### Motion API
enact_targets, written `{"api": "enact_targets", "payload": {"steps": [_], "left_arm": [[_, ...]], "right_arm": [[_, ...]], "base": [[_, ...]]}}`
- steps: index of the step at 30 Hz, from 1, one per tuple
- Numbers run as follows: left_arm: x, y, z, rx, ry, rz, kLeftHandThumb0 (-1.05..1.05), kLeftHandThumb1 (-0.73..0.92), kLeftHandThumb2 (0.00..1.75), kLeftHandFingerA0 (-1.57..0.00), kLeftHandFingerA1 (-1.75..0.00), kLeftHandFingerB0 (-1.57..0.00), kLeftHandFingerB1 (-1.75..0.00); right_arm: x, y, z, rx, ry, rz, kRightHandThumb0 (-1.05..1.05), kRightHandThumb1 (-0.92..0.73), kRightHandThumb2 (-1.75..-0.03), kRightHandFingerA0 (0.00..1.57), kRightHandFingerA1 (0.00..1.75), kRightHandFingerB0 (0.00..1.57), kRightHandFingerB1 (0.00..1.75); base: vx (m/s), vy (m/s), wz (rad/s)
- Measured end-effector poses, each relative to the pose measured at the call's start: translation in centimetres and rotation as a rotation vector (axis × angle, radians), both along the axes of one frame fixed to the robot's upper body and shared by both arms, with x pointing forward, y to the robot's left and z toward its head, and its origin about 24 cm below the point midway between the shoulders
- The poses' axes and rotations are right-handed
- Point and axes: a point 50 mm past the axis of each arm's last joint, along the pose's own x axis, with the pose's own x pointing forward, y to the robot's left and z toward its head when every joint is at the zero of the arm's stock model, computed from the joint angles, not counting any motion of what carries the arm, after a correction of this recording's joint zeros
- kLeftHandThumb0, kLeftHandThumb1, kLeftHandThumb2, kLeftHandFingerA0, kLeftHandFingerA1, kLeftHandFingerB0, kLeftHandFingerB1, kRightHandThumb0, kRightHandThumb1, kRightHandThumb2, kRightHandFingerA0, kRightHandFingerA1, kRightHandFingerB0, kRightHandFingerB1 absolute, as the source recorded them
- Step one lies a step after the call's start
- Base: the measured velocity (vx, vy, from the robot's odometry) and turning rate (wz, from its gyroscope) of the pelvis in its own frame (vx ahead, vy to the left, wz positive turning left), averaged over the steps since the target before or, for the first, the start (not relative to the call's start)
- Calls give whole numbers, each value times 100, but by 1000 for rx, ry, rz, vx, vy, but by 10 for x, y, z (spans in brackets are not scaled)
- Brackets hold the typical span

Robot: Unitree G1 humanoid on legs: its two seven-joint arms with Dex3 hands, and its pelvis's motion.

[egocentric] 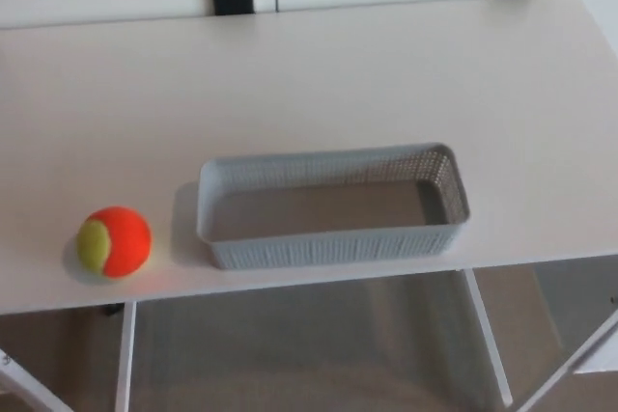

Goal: The robot walk towards a table in front and uses its left hand to pickup a tennis ball on the left side and put it in a container on the right hand side

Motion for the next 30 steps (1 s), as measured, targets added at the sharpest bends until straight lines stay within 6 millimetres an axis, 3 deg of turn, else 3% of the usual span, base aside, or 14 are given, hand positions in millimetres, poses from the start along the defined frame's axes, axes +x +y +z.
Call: {"api": "enact_targets", "payload": {"steps": [13, 14, 15, 16, 30], "left_arm": [[7, 2, 2, 13, -7, -23, -40, 63, 60, -44, -36, -33, -32], [8, 2, 3, 16, -9, -24, -47, 51, 78, -36, -46, -27, -42], [9, 2, 3, 18, -12, -25, -47, 51, 78, -36, -46, -27, -42], [10, 3, 3, 21, -12, -27, -38, 64, 60, -42, -35, -32, -32], [12, 1, 4, 20, -18, -44, -40, 64, 60, -43, -37, -32, -31]], "right_arm": [[0, 3, -3, 12, -1, -17, -5, -54, -55, 63, 56, 36, 42], [0, 4, -3, 15, 0, -18, -5, -55, -55, 61, 55, 36, 42], [0, 5, -4, 16, 1, -19, -5, -55, -55, 61, 55, 36, 42], [0, 5, -4, 18, 0, -18, -4, -55, -54, 60, 56, 36, 42], [1, 4, -3, 11, -10, -27, -5, -54, -55, 63, 57, 36, 42]], "base": [[32, 117, -5], [50, 85, 19], [62, 39, -13], [71, 21, 13], [17, -2, 1]]}}
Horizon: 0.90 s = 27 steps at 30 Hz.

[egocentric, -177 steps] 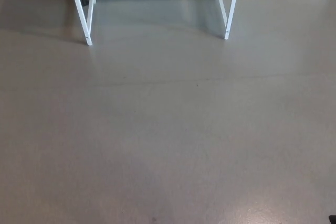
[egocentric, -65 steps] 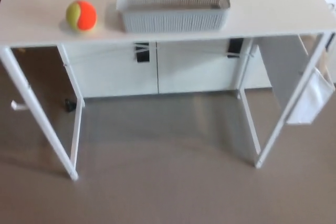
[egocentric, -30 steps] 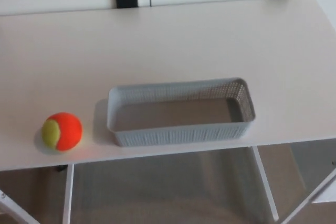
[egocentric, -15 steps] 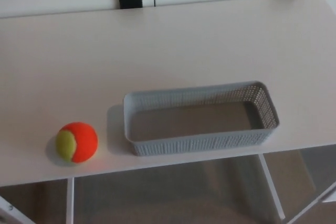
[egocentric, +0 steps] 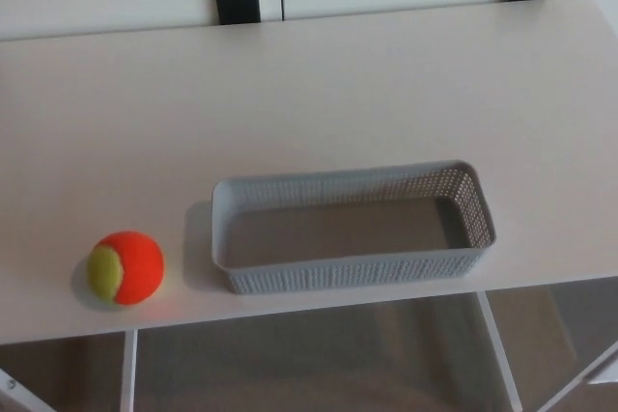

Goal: The robot walk towards a table in front and uses its left hand to pickup a tennis ball on the left side and put it in a container on the right hand side

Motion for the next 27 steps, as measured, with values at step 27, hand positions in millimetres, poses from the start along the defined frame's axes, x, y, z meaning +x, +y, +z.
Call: {"api": "enact_targets", "payload": {"steps": [27], "left_arm": [[-9, -60, 77, -161, -316, -336, -23, 54, 99, 0, -48, 0, -47]], "right_arm": [[2, 3, -1, 7, -5, -1, -2, -37, -84, 57, 69, 27, 54]], "base": [[0, 0, 0]]}}
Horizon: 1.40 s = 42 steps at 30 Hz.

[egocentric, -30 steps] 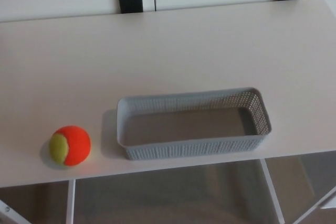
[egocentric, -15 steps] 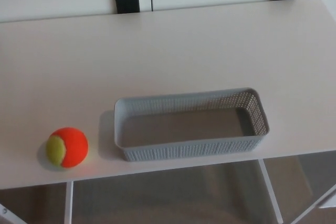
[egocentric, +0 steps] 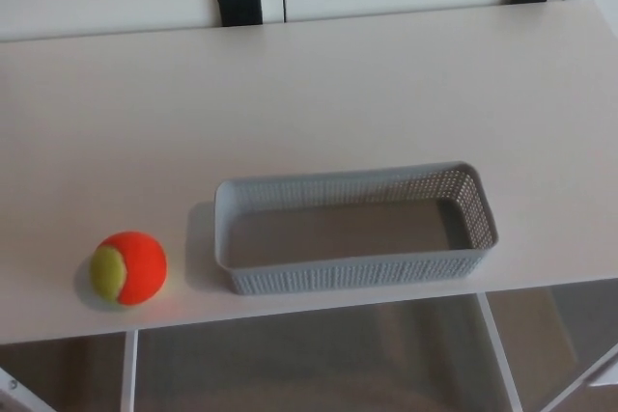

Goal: The robot walk towards a table in front and uses its left hand to pickup a tennis ball on the left side and put it in a container on the right hand side

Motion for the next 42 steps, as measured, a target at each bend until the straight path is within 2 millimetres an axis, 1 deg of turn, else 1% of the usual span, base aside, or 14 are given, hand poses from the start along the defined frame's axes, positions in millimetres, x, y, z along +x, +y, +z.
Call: {"api": "enact_targets", "payload": {"steps": [5, 6, 10, 12, 13, 15, 17, 19, 25, 29, 30, 38, 39, 42], "left_arm": [[24, -9, 39, -17, -201, -52, -24, 53, 99, 0, -49, 0, -47], [28, -10, 46, -18, -233, -61, -21, 56, 99, -1, -50, 0, -49], [47, -16, 83, -13, -411, -114, -21, 56, 99, -1, -50, 0, -49], [60, -21, 112, -13, -555, -156, -33, 55, 72, -4, -40, -4, -18], [64, -23, 120, -12, -598, -170, -35, 56, 71, -6, -40, -2, -19], [77, -27, 147, -9, -737, -208, -35, 56, 71, -6, -40, -2, -19], [90, -28, 166, -12, -838, -220, -37, 55, 65, -9, -38, -10, -19], [100, -25, 168, -17, -860, -199, -36, 57, 57, -13, -34, -7, -25], [119, -17, 154, -4, -829, -127, -39, 54, 56, -8, -31, -6, -25], [132, -14, 134, 15, -757, -86, -40, 54, 56, -7, -31, -6, -25], [133, -13, 131, 20, -743, -83, -45, 49, 65, -4, -27, -8, -19], [143, -13, 110, 76, -656, -85, -50, 50, 58, -7, -31, -7, -21], [144, -13, 105, 87, -636, -83, -50, 50, 57, -7, -29, -5, -21], [144, -16, 95, 98, -594, -97, -50, 50, 57, -7, -29, -5, -21]], "right_arm": [[3, 0, 0, 0, -6, 1, -5, -55, -55, 62, 55, 36, 42], [3, 0, 0, 0, -6, 2, -3, -36, -84, 56, 69, 27, 55], [4, 0, 1, 0, -8, 2, -3, -36, -84, 56, 69, 27, 55], [6, 0, 1, 0, -12, 2, -3, -36, -84, 55, 69, 27, 55], [6, -1, 1, -1, -13, 1, -1, -55, -55, 61, 58, 36, 43], [6, -3, 1, -3, -9, -6, -1, -55, -55, 61, 58, 36, 43], [5, -8, 2, -11, -3, -15, 0, -38, -84, 56, 68, 28, 55], [8, -10, 3, -16, -11, -17, 1, -55, -56, 63, 57, 36, 43], [10, -12, 3, -18, -10, -26, -1, -56, -55, 61, 57, 36, 43], [14, -11, 4, -17, -19, -21, 0, -55, -55, 61, 58, 36, 43], [14, -11, 4, -17, -19, -21, 2, -37, -84, 57, 70, 28, 55], [14, -11, 4, -16, -18, -23, 1, -55, -55, 62, 58, 36, 43], [14, -12, 3, -15, -14, -25, 1, -36, -84, 56, 69, 28, 55], [14, -12, 3, -15, -15, -27, 1, -36, -84, 56, 69, 28, 55]], "base": [[0, 0, 0], [0, 0, 0], [0, 0, 0], [0, 0, 0], [0, 0, 0], [0, 0, 0], [0, 0, 0], [0, 0, 0], [0, 0, 0], [0, 0, 0], [0, 0, 0], [0, 0, 0], [0, 0, 0], [0, 0, 0]]}}
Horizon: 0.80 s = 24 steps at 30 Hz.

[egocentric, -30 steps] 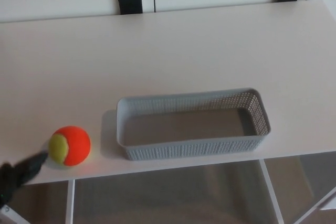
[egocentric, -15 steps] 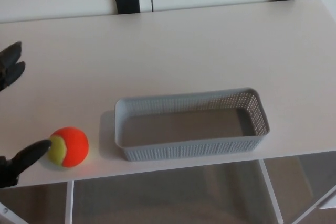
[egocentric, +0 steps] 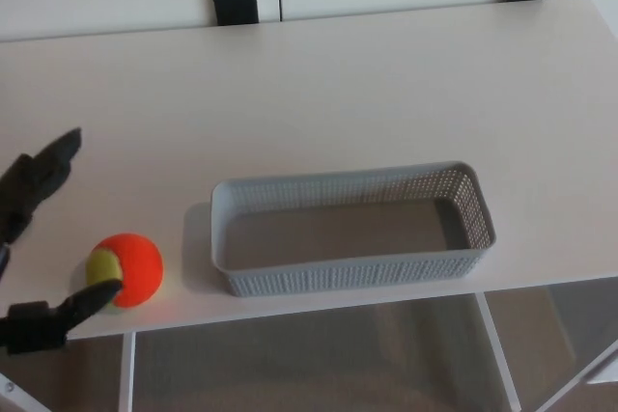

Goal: The robot walk towards a table in front and uses its left hand to pickup a tennis ball on the left side and put it in a container on the right hand side

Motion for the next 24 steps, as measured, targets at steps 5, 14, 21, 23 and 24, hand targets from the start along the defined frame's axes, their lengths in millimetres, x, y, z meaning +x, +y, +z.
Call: {"api": "enact_targets", "payload": {"steps": [5, 14, 21, 23, 24], "left_arm": [[0, -5, -9, 24, 35, -13, -51, 49, 57, -8, -30, -5, -22], [-1, -13, -21, 29, 74, -25, -61, 37, 74, -1, -40, -8, -17], [1, -14, -24, 20, 83, 12, -52, 35, 74, -5, -47, -2, -26], [2, -14, -24, 16, 87, 18, -53, 35, 74, -6, -47, 0, -27], [3, -14, -24, 15, 89, 21, -54, 36, 75, -7, -48, 0, -27]], "right_arm": [[1, -1, 0, 0, -2, -3, 1, -37, -84, 57, 69, 28, 55], [1, 0, 1, 0, -6, -3, 1, -55, -55, 62, 56, 36, 43], [3, 1, 1, 3, -12, -4, -1, -55, -55, 64, 56, 38, 43], [3, 1, 1, 3, -10, -6, -2, -55, -56, 63, 56, 37, 42], [3, 1, 1, 3, -10, -6, 0, -55, -56, 63, 57, 37, 43]], "base": [[0, 0, 0], [0, 0, 0], [0, 0, 0], [0, 0, 0], [0, 0, 0]]}}
